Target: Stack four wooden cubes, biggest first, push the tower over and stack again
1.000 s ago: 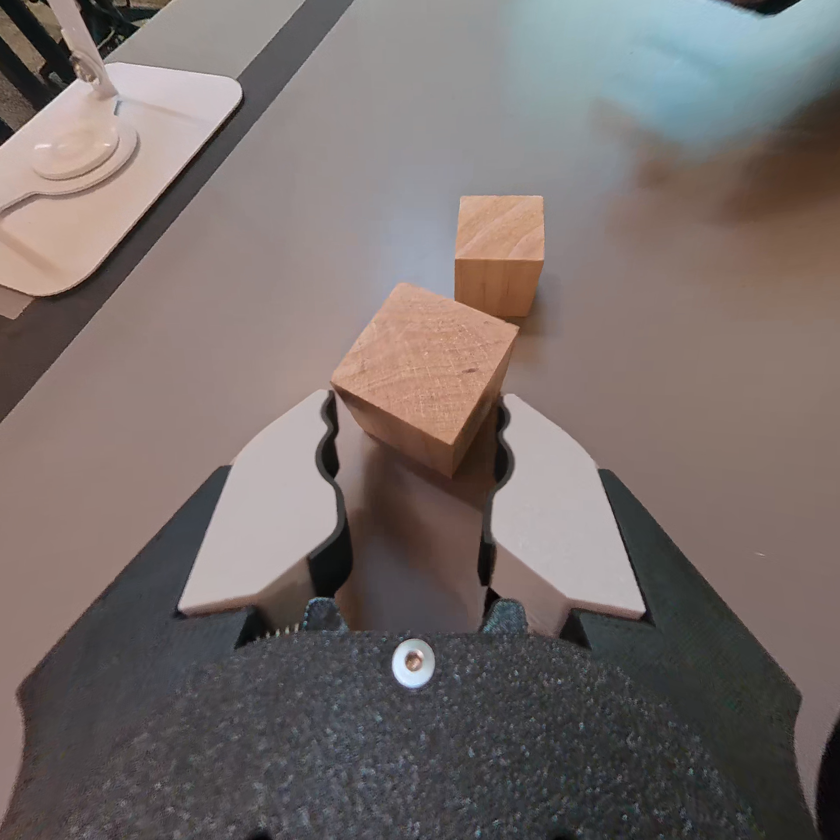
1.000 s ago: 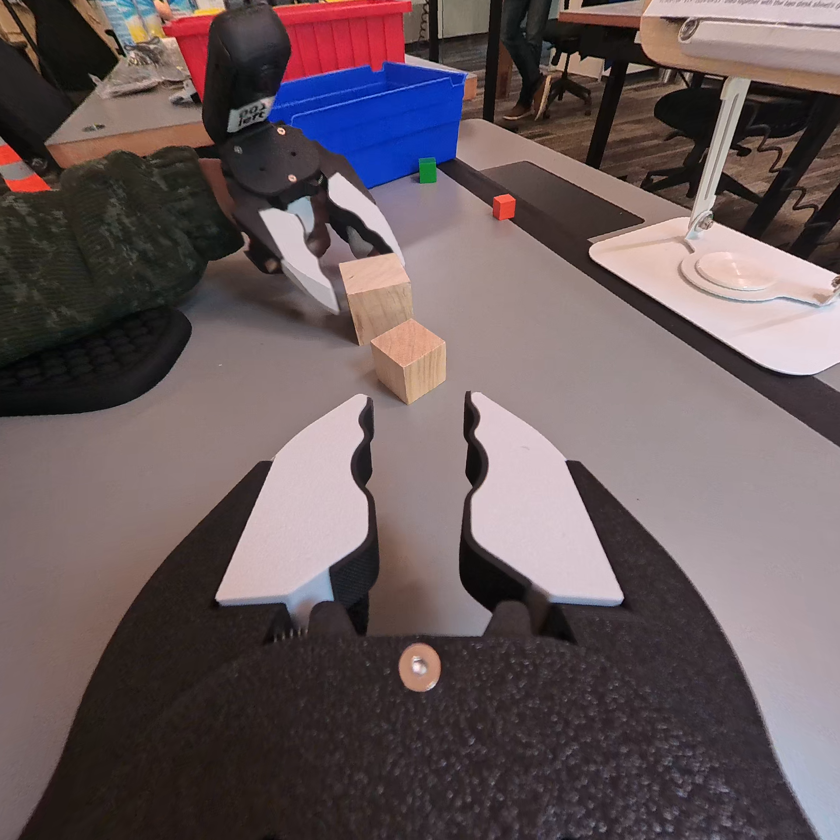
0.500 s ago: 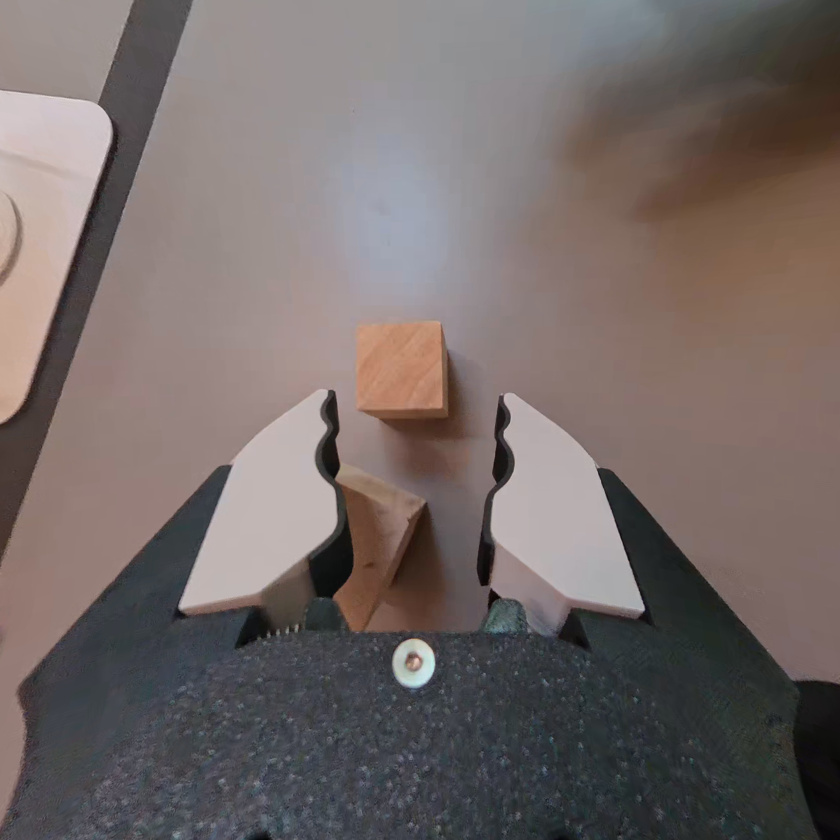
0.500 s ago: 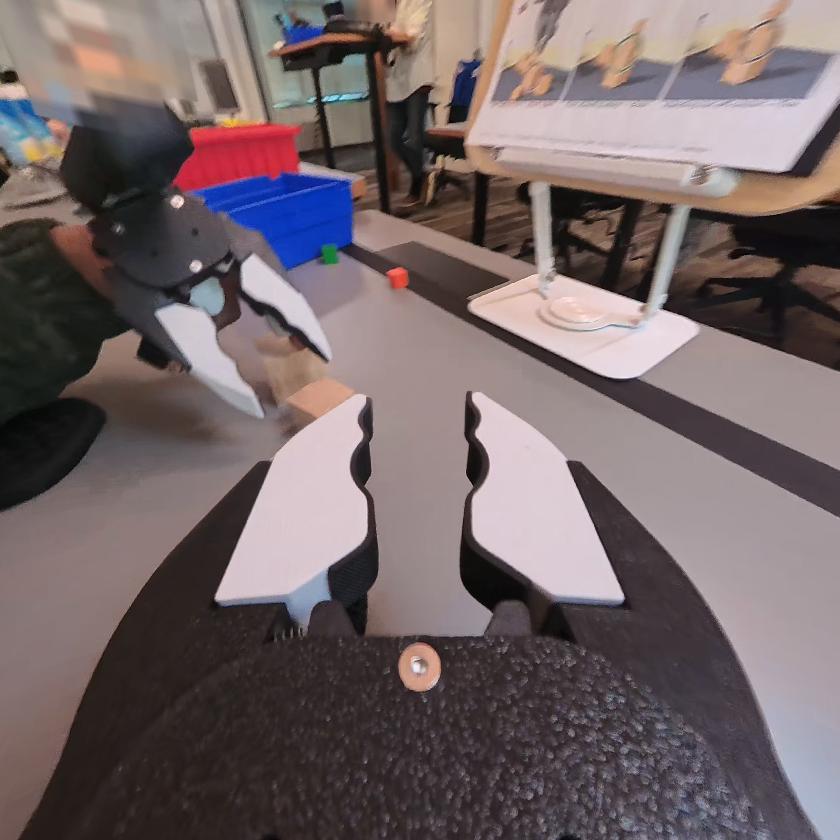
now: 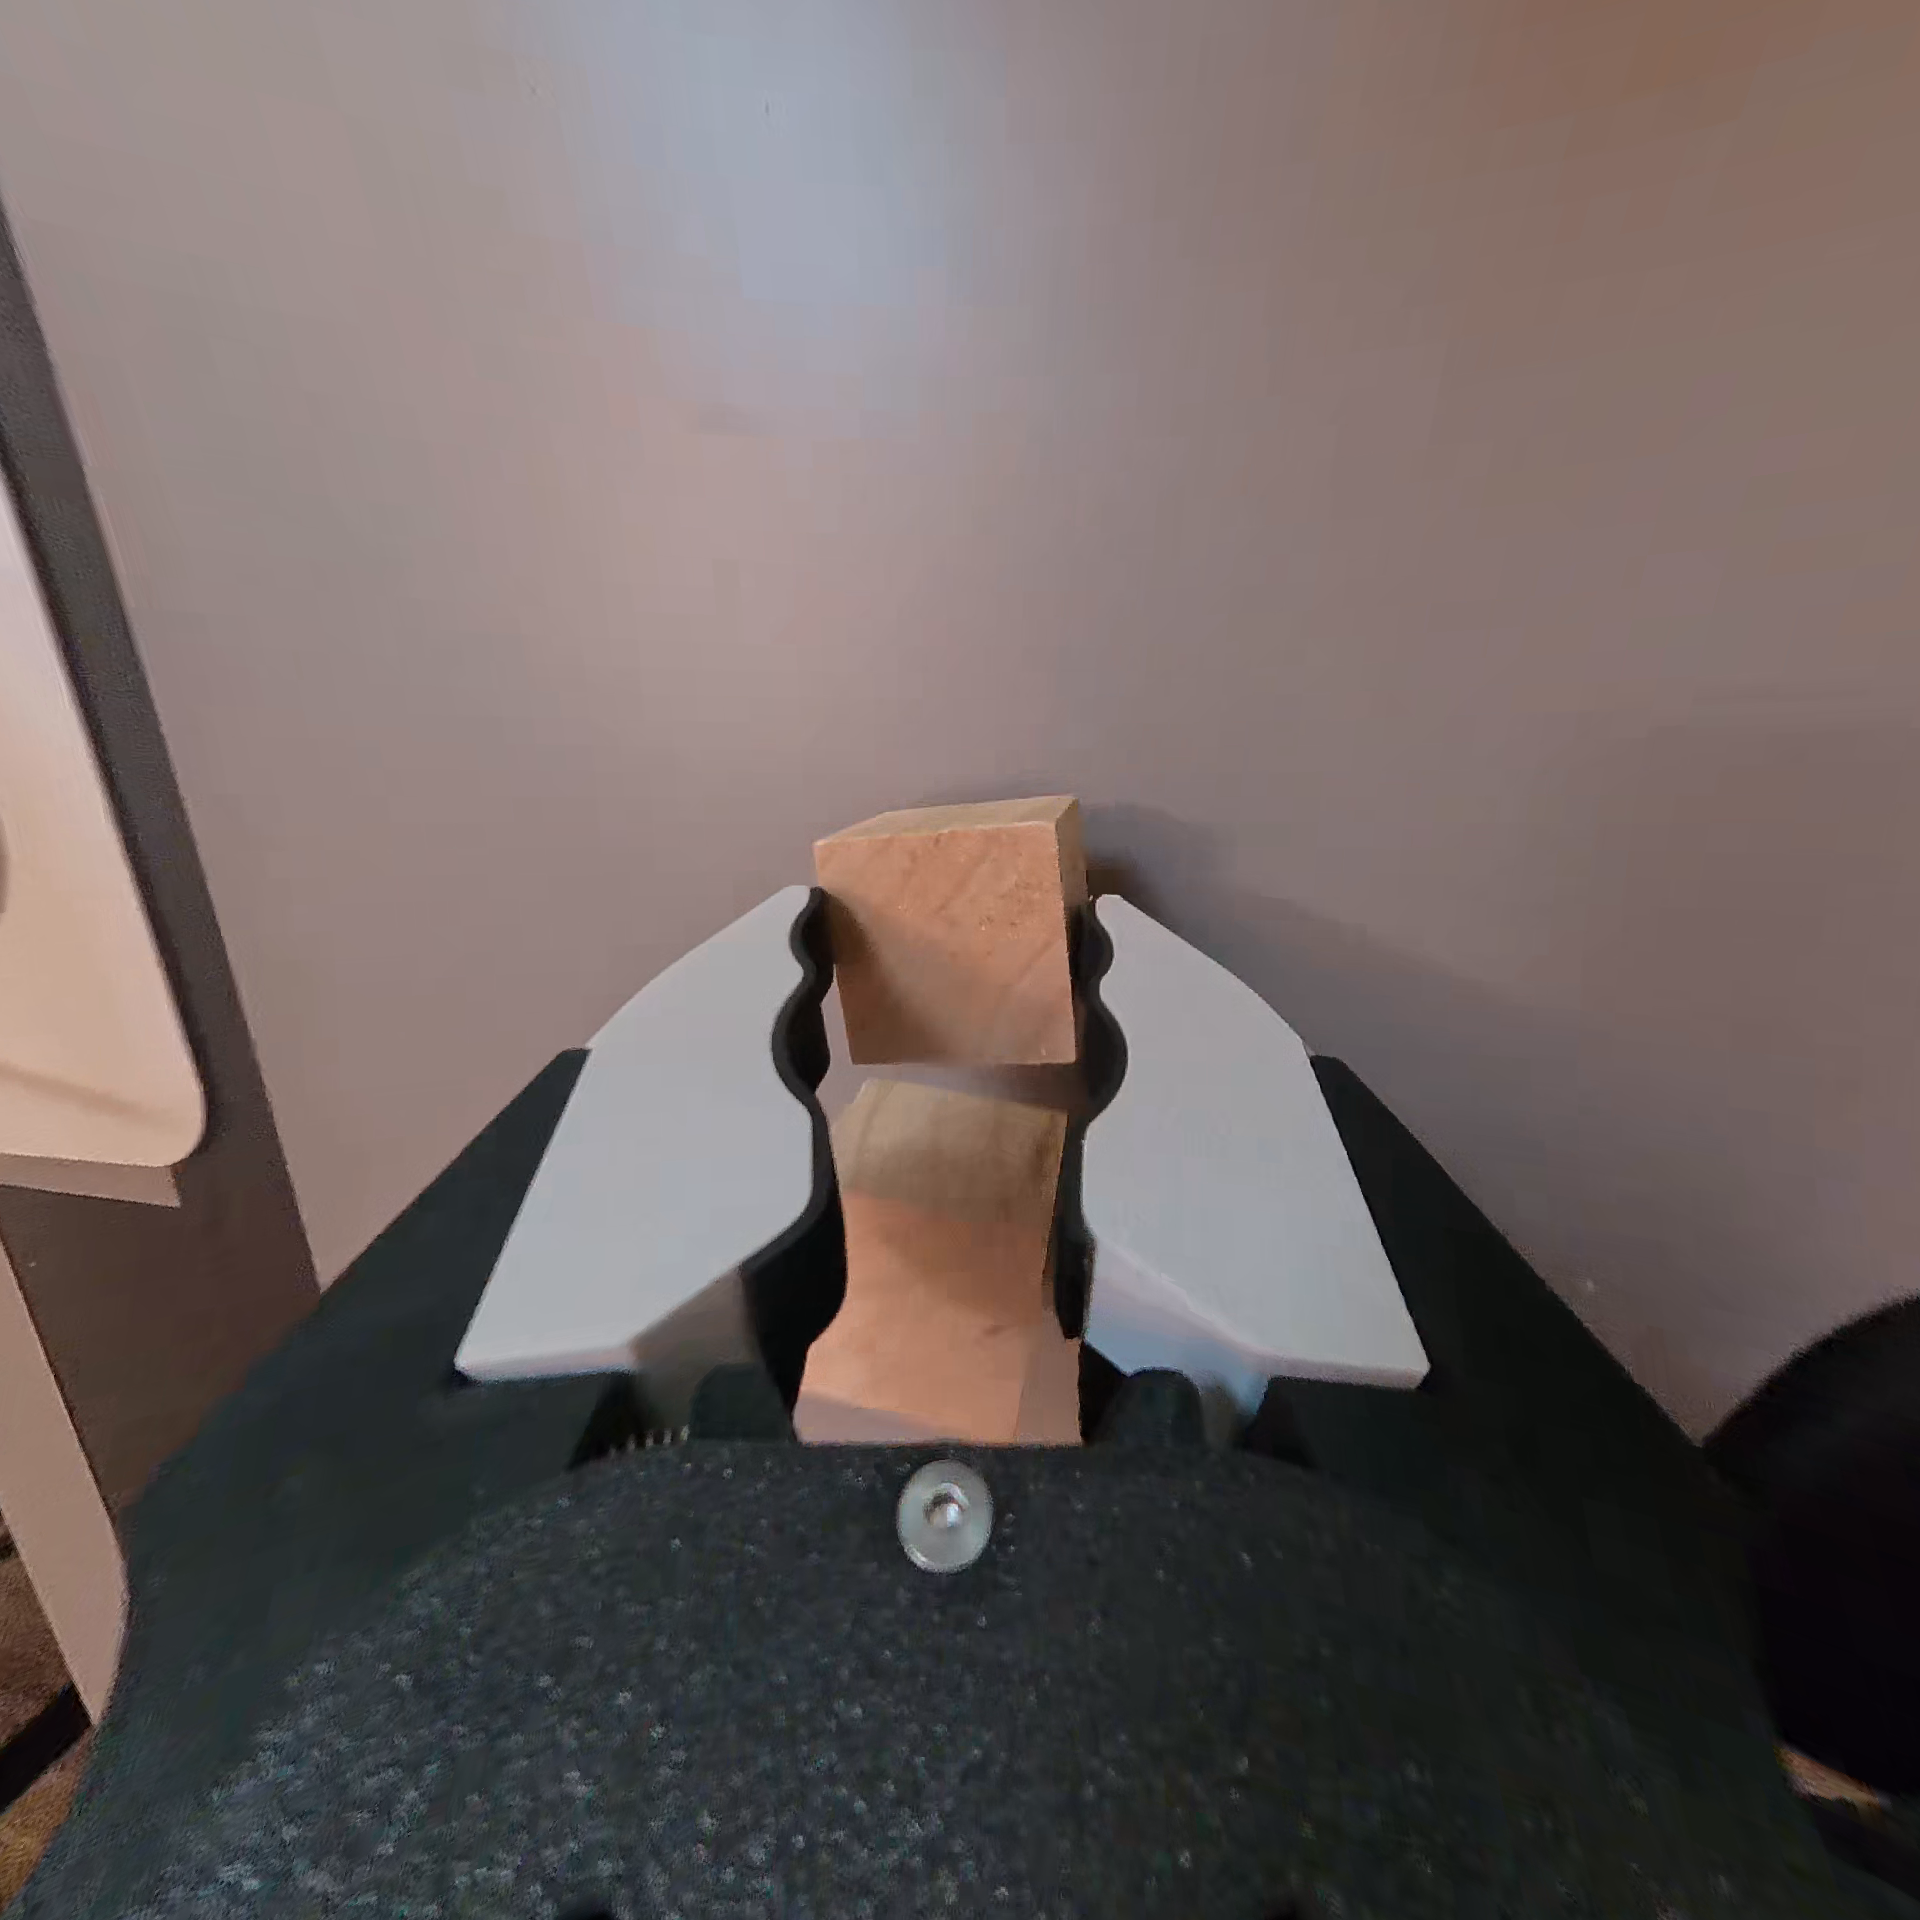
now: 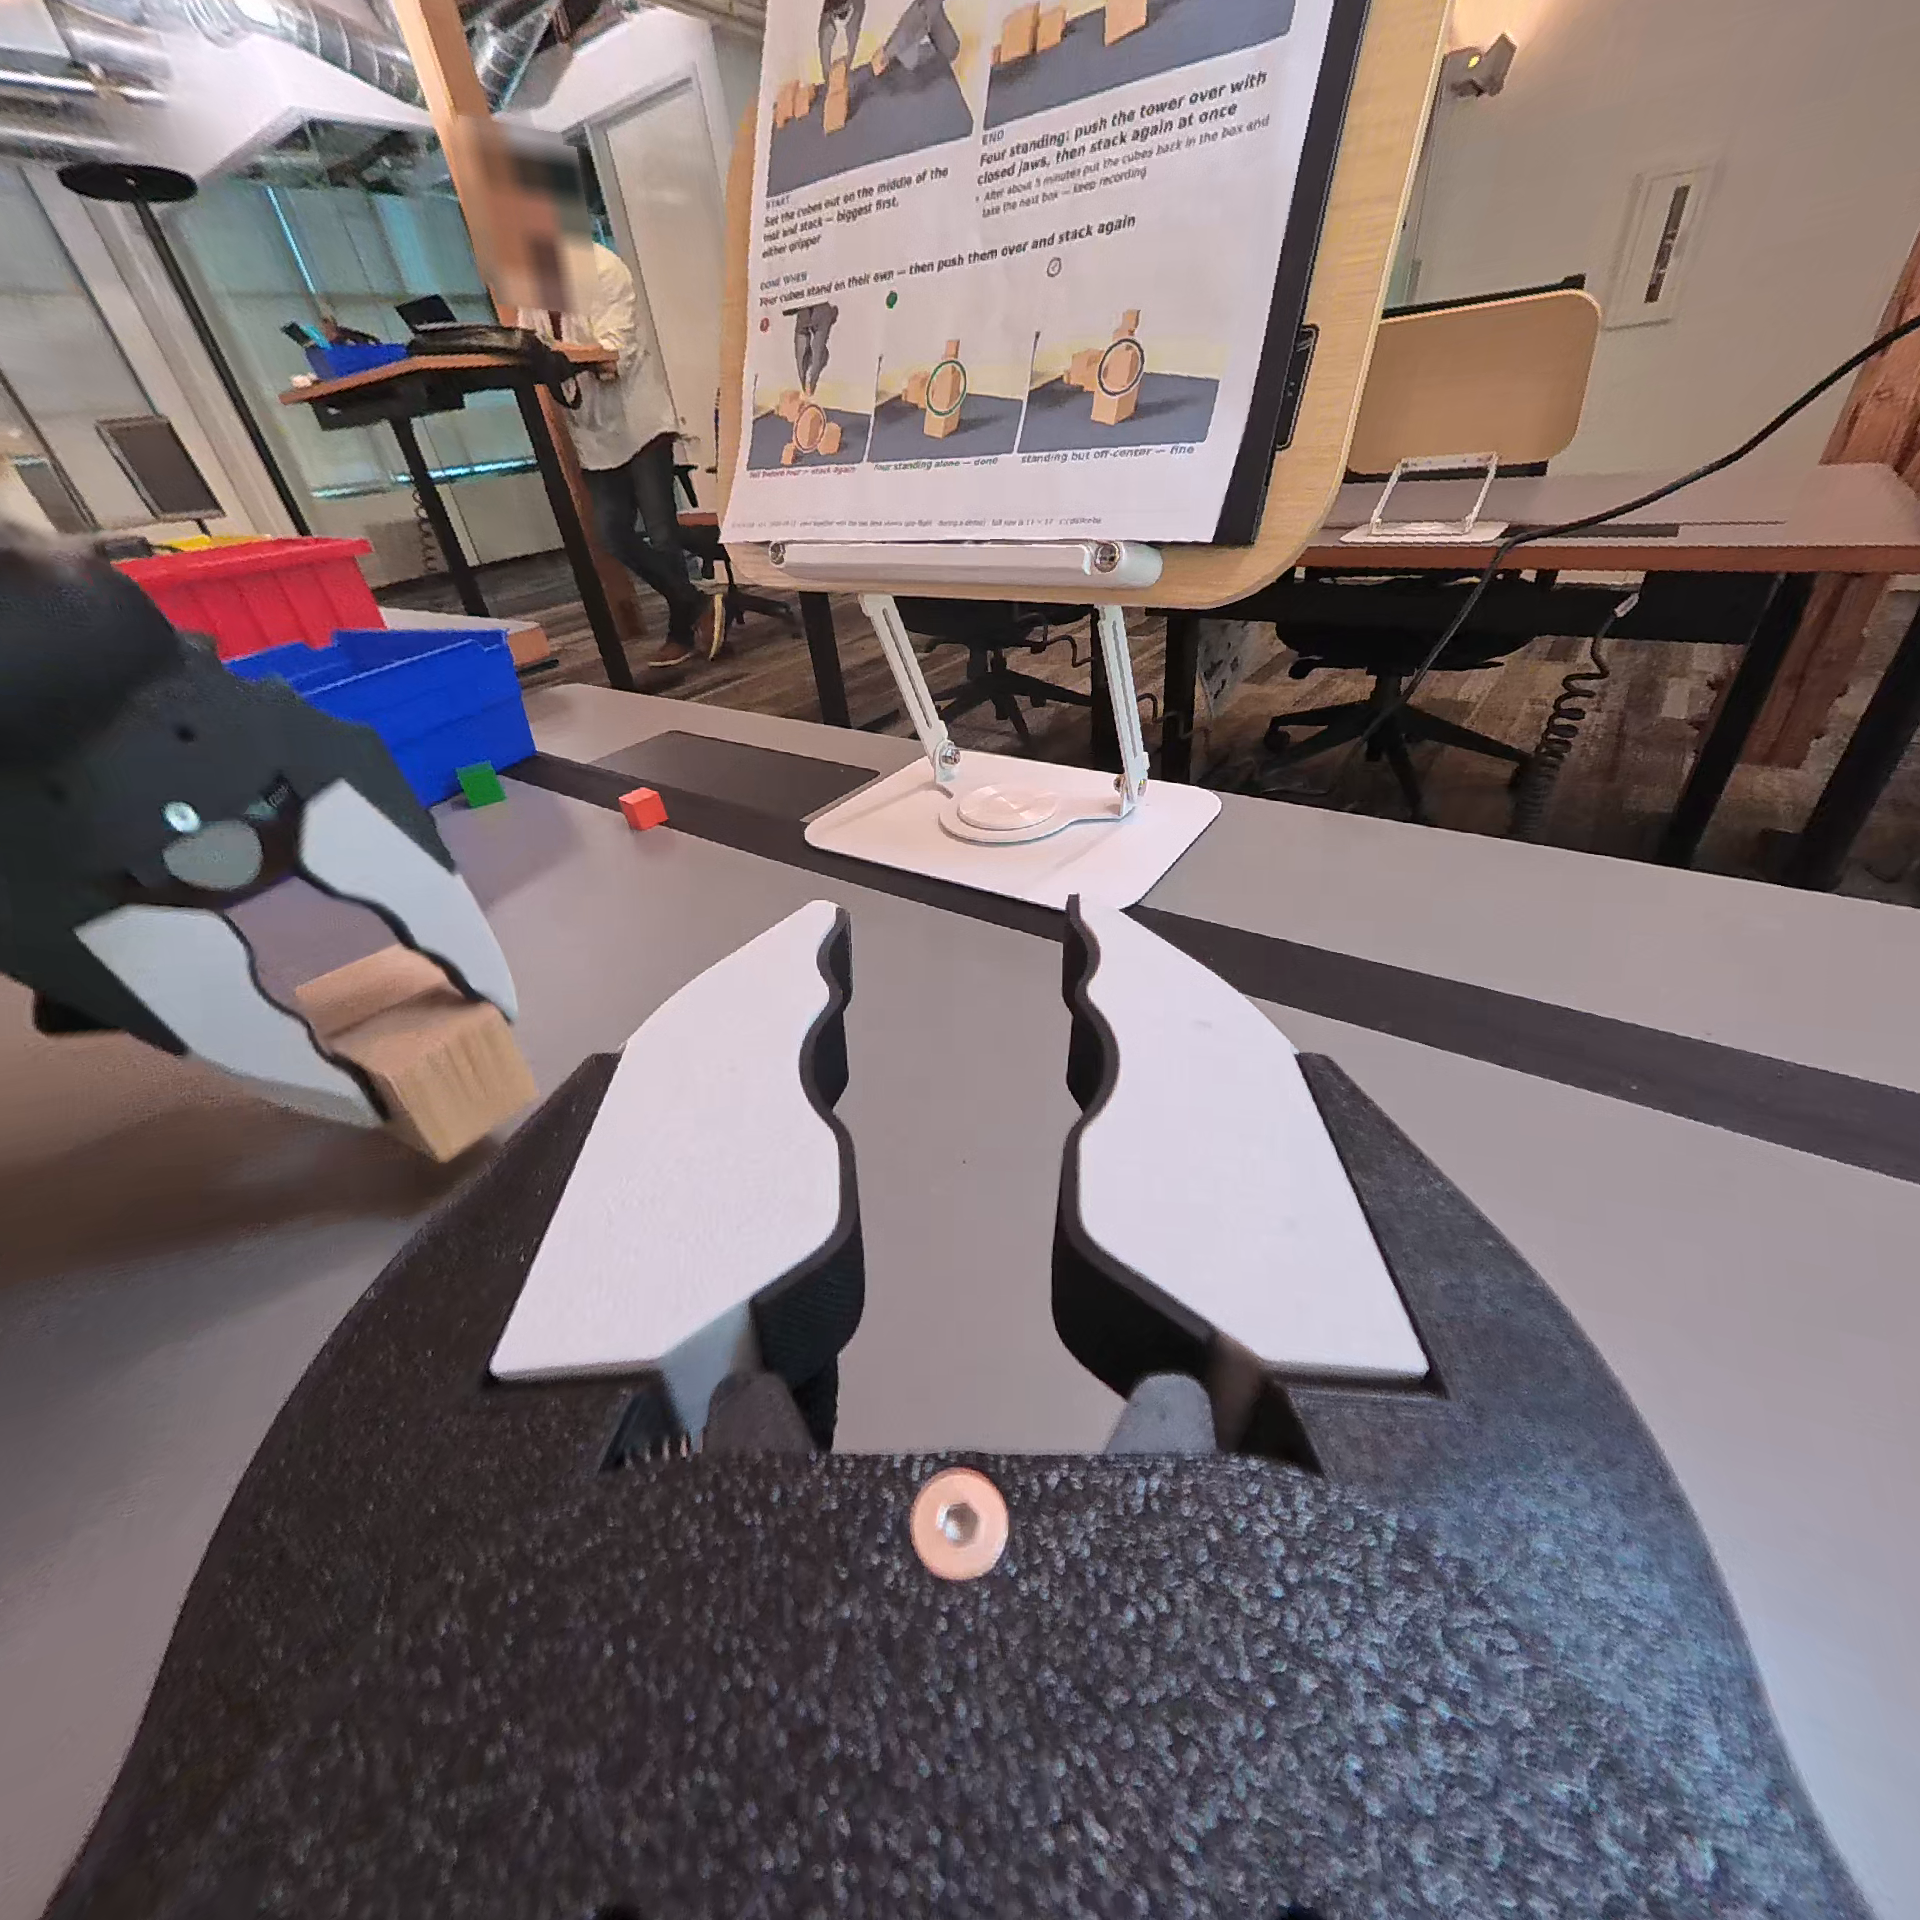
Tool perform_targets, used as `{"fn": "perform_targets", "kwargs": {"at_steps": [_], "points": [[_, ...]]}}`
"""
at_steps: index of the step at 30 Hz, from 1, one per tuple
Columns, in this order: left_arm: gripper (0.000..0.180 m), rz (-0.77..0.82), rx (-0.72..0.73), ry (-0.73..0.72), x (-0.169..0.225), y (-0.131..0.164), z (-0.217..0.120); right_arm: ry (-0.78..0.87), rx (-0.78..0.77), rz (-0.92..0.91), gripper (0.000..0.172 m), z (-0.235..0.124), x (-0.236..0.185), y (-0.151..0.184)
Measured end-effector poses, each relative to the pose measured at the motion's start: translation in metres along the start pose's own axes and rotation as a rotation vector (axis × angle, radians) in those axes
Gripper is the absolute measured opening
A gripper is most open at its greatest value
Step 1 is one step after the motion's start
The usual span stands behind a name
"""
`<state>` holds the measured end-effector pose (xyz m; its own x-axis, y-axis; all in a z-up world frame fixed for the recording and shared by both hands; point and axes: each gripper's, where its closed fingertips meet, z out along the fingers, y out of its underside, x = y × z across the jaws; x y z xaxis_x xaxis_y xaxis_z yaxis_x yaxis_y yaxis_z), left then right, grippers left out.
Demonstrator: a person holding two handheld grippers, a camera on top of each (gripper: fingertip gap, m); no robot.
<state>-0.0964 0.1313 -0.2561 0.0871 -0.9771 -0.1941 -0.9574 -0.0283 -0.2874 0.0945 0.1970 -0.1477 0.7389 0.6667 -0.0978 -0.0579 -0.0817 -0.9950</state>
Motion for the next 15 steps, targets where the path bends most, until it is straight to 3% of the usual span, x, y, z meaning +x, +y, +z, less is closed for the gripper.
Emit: {"fn": "perform_targets", "kwargs": {"at_steps": [8,15], "points": [[0.045,0.046,0.033,-0.002,-0.026,0.037,-0.074,-0.031,-0.018,-0.006,0.039,0.003,-0.007,0.003],[0.045,0.097,0.062,0.079,-0.016,0.055,-0.063,-0.031,-0.02,-0.009,0.038,0.002,-0.007,0.004]]}}
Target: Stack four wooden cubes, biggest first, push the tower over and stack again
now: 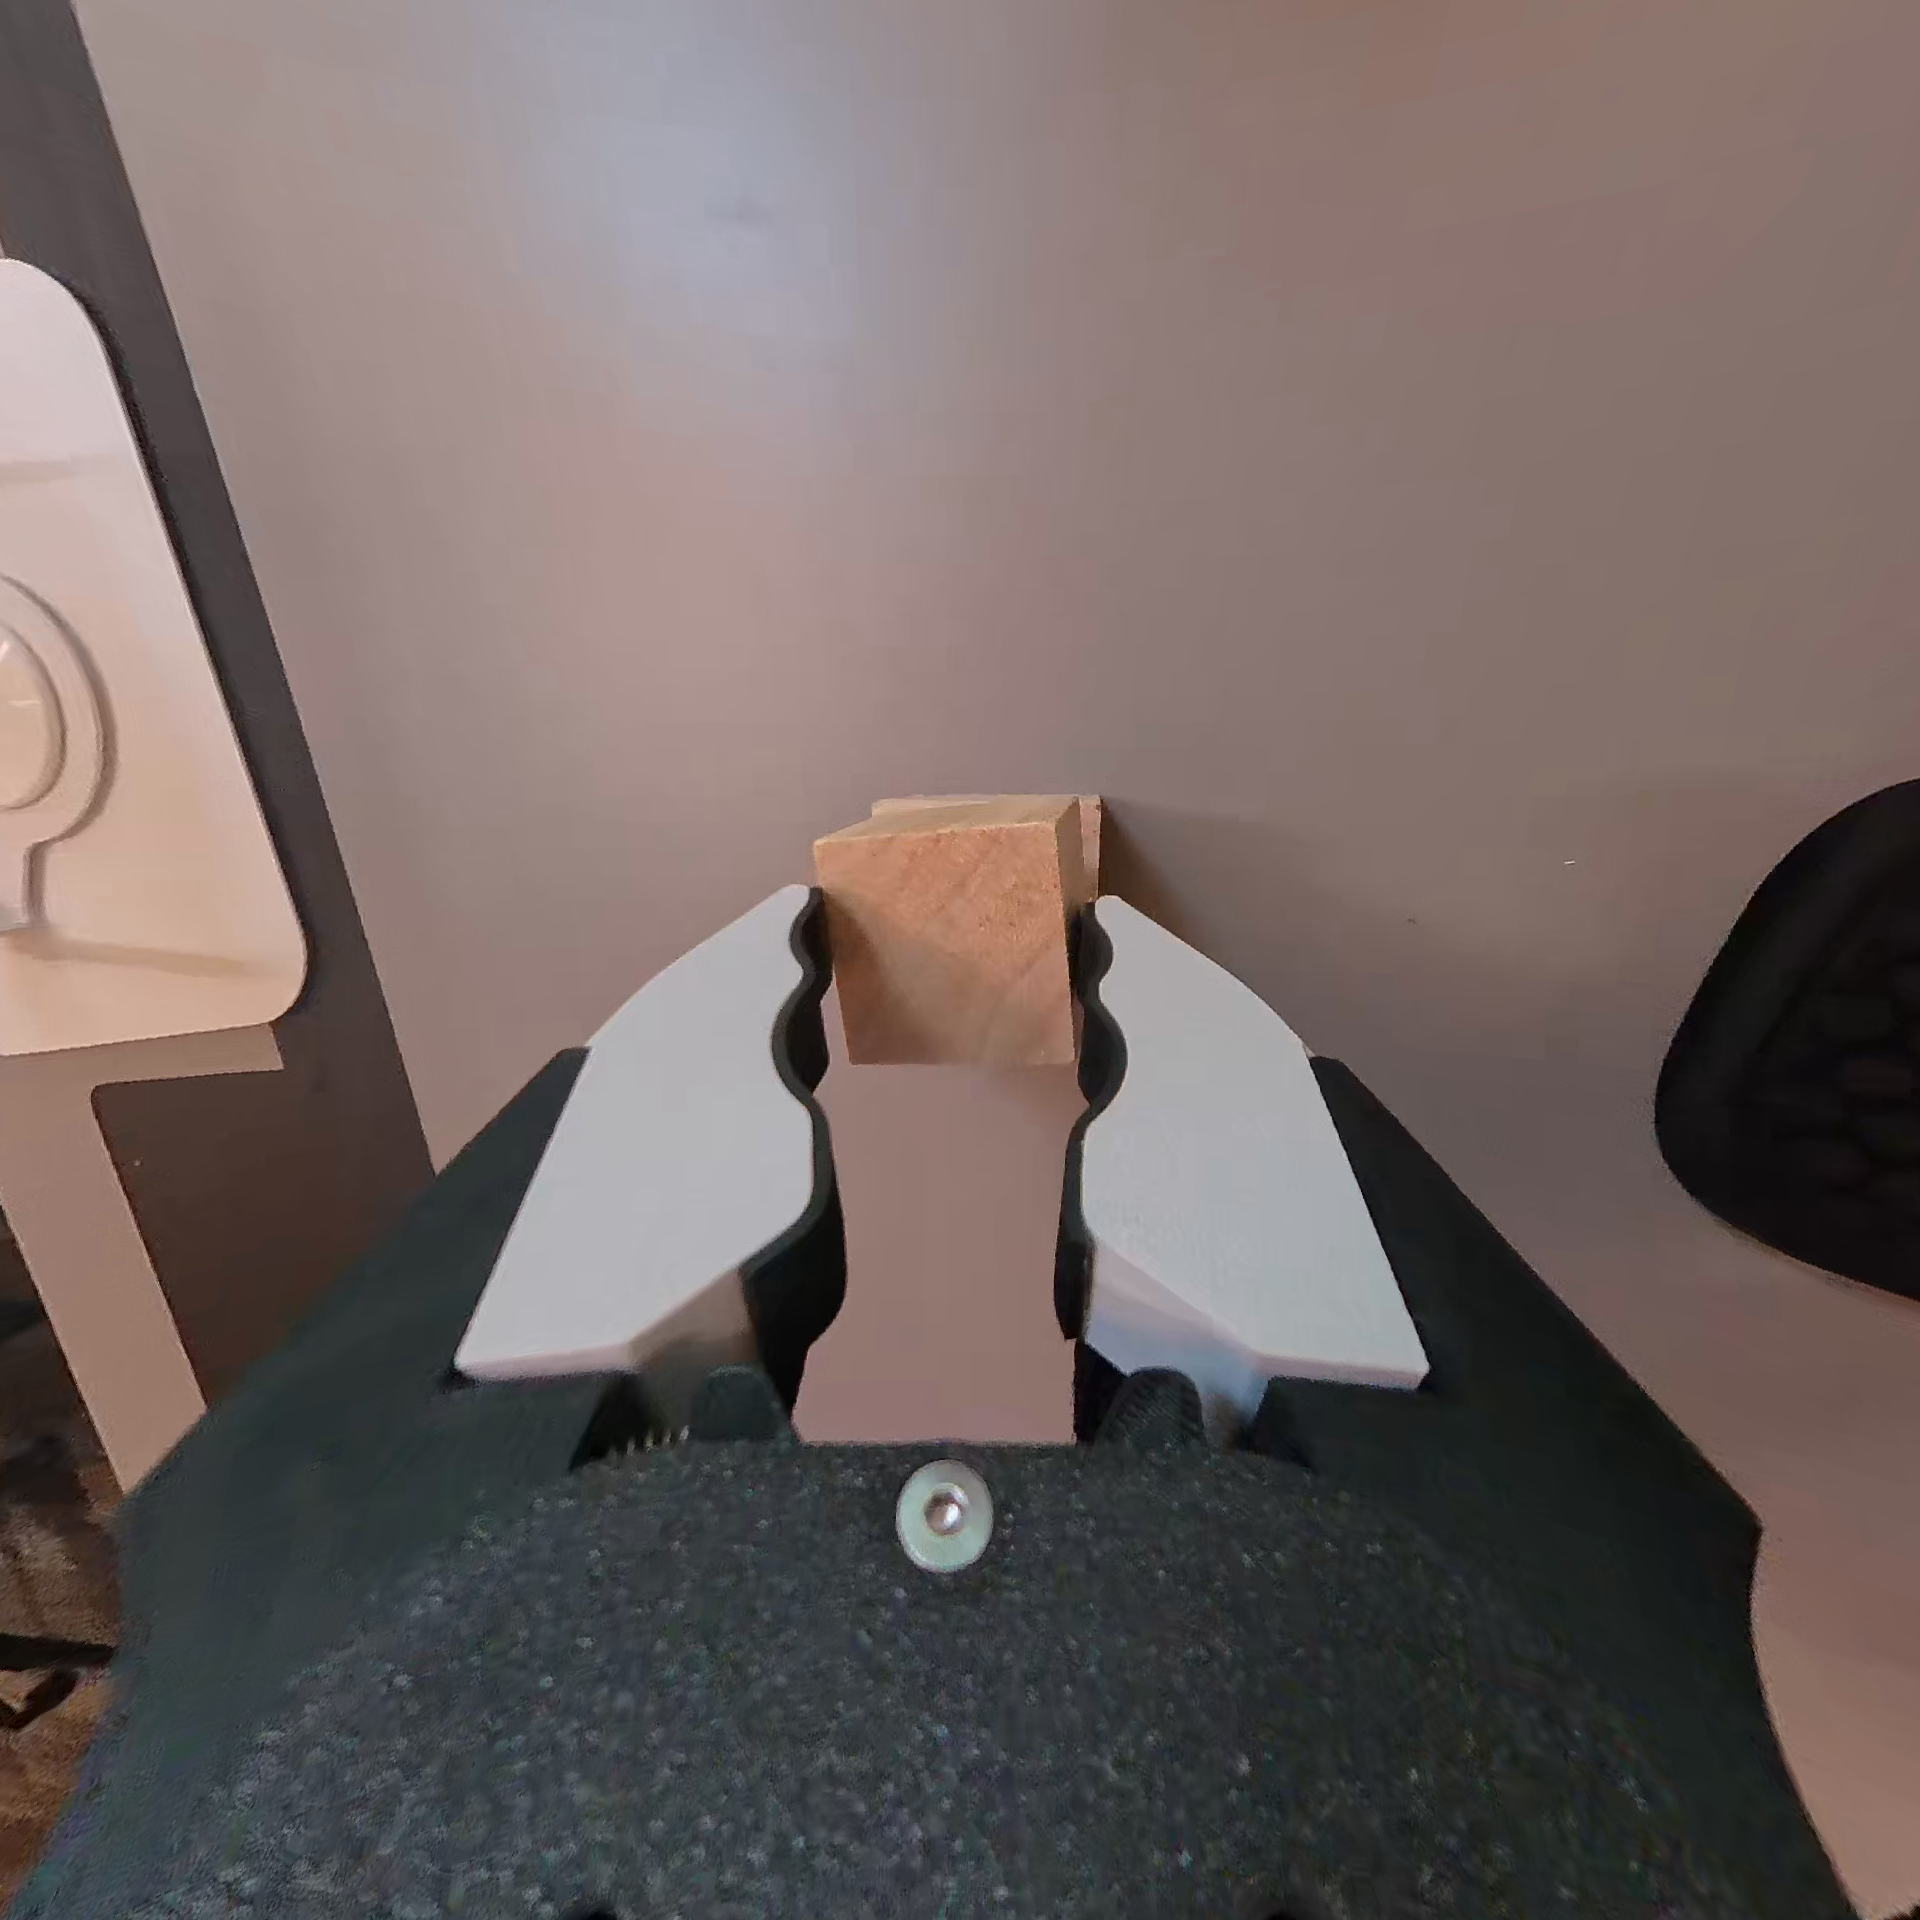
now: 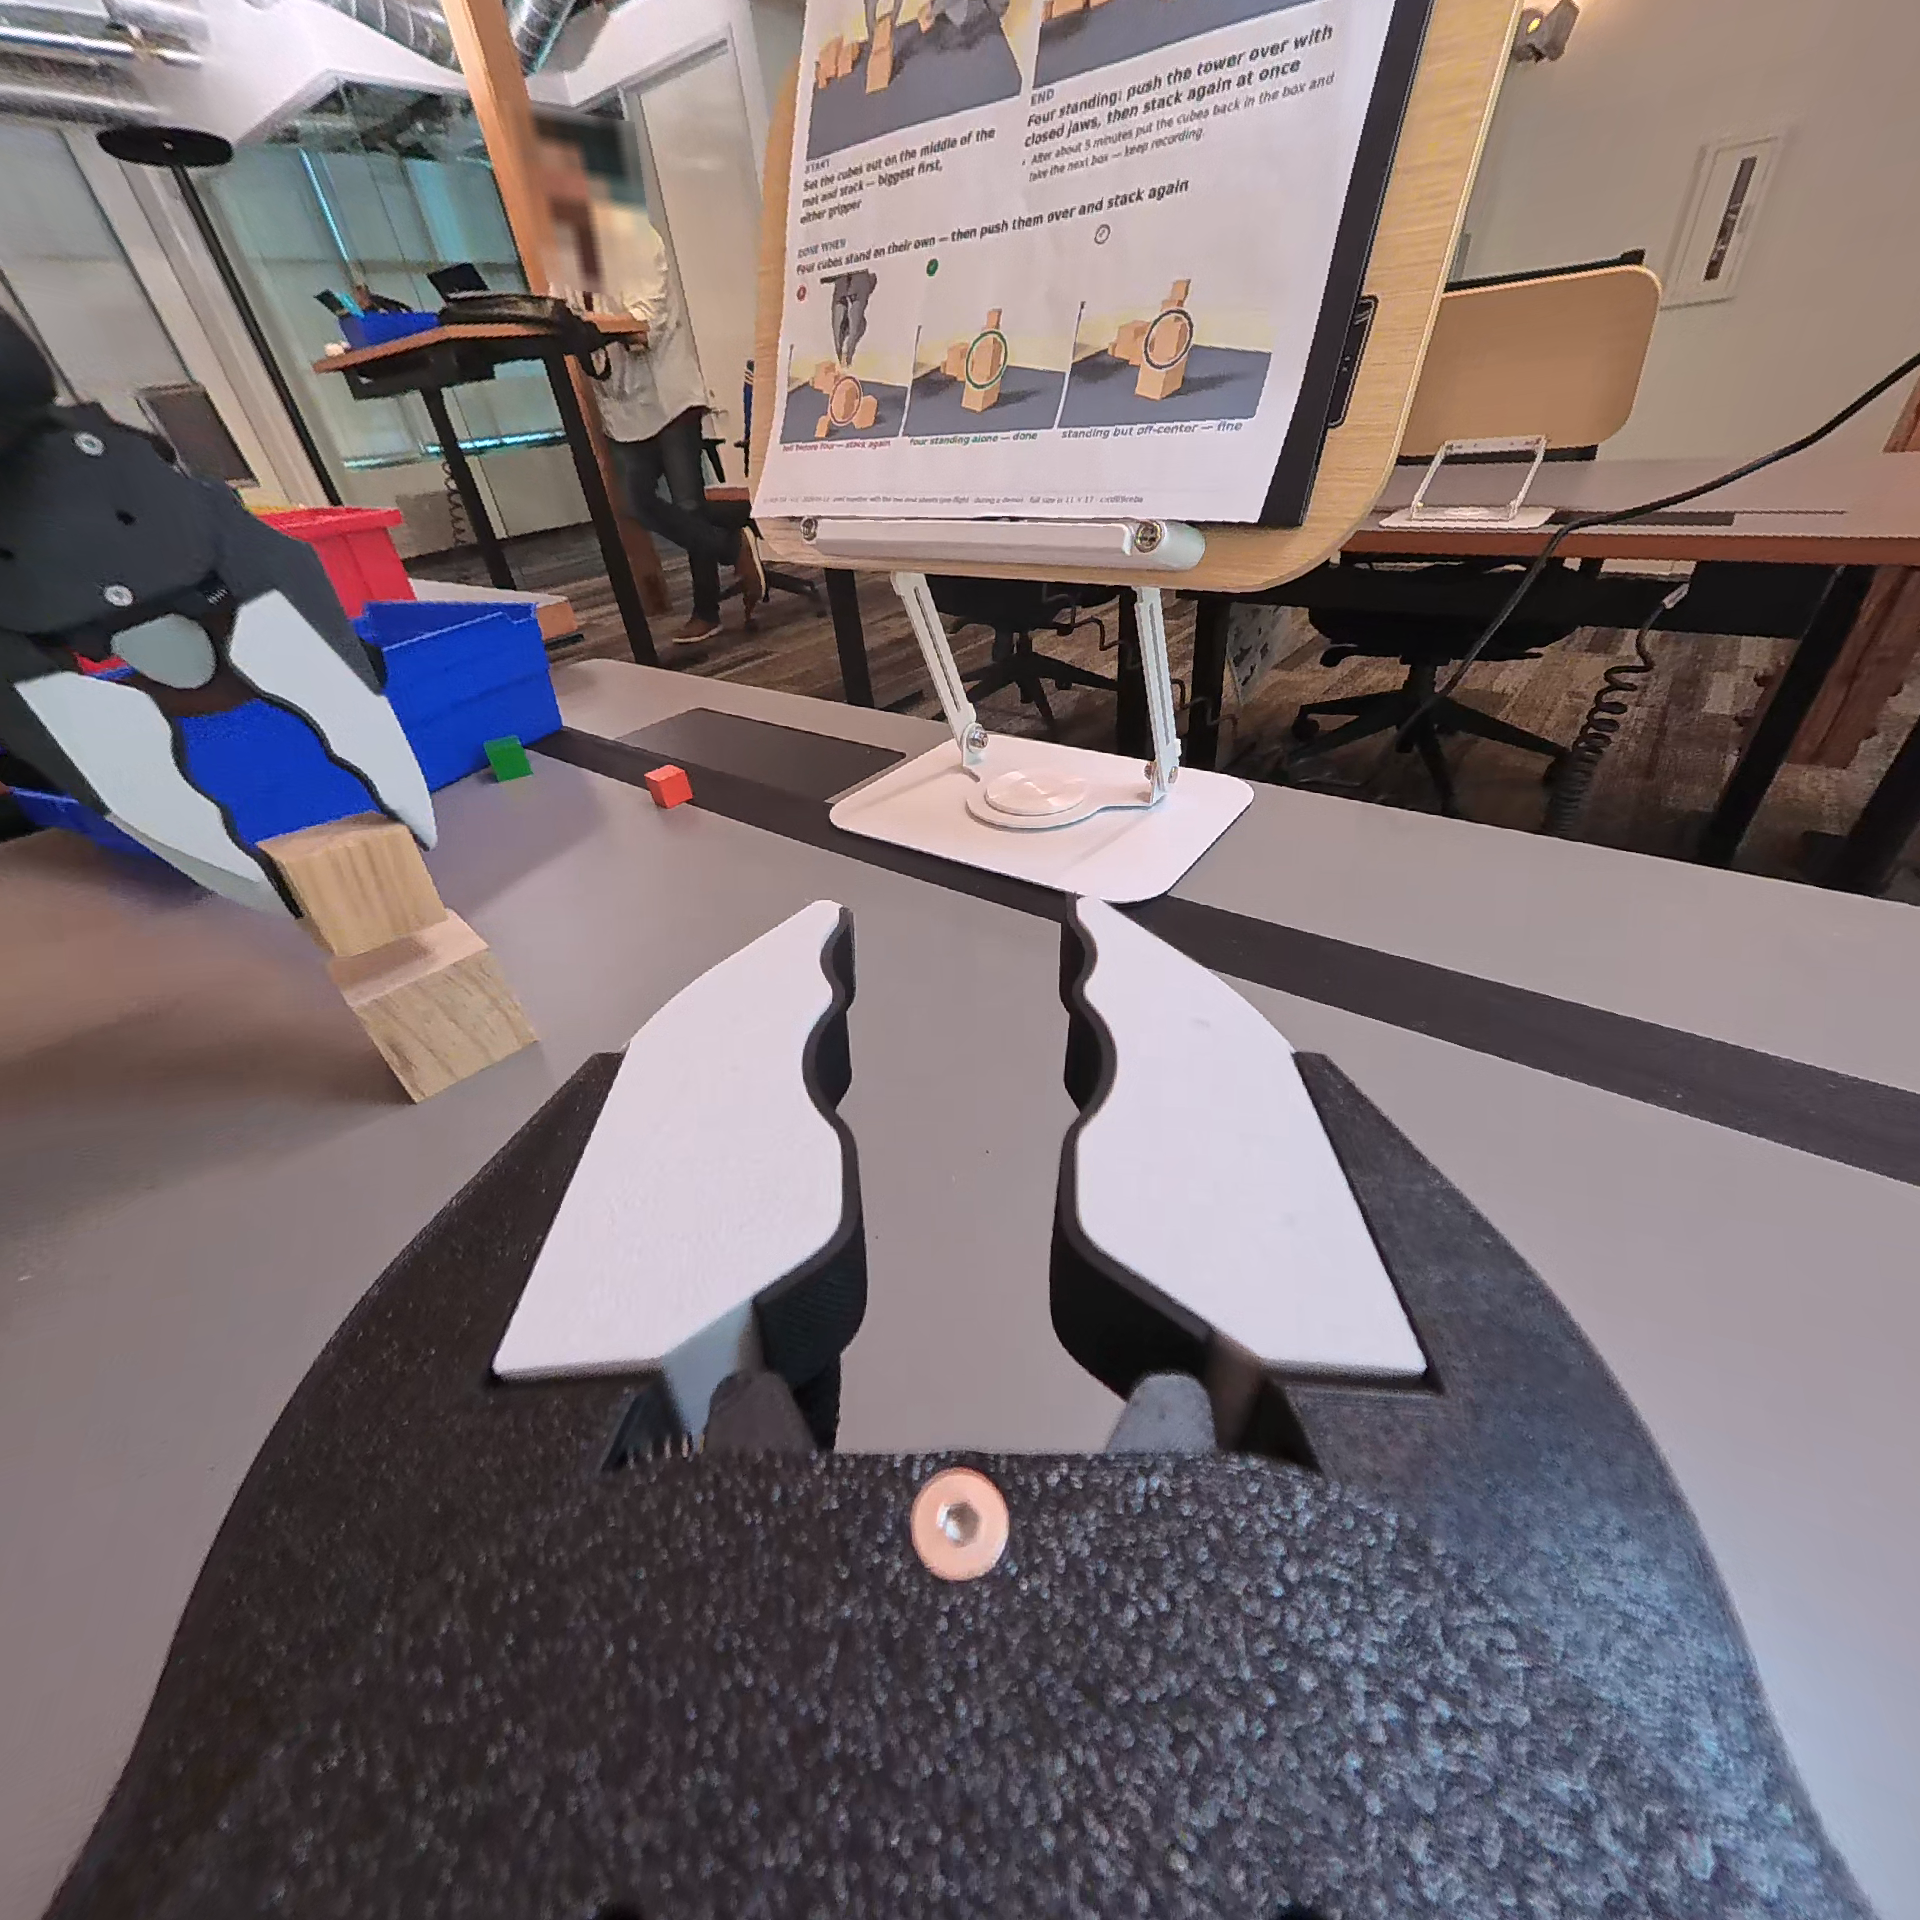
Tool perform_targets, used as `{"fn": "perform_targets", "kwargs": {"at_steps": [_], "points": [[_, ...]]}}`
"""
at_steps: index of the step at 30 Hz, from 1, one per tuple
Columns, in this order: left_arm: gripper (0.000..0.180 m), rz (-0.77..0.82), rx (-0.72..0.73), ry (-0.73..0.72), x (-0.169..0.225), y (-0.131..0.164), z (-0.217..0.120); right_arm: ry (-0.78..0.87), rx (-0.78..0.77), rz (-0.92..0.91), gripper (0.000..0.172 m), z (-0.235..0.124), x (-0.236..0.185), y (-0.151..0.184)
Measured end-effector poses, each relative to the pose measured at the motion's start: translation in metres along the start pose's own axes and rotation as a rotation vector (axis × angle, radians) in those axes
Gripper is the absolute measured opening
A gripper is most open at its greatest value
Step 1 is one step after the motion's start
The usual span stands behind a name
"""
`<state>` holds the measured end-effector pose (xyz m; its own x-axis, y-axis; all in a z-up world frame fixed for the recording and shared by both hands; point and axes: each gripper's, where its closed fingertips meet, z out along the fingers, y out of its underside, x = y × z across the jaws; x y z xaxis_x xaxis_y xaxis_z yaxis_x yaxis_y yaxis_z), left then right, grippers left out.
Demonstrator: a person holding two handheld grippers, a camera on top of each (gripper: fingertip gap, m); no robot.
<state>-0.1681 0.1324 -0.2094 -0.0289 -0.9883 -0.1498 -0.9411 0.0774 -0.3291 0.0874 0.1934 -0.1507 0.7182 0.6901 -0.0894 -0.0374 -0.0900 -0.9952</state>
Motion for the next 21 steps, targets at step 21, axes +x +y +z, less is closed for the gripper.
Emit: {"fn": "perform_targets", "kwargs": {"at_steps": [21], "points": [[0.045,0.141,-0.053,0.028,0.003,0.008,0.014,-0.015,-0.02,-0.005,0.037,0.003,-0.002,0.006]]}}
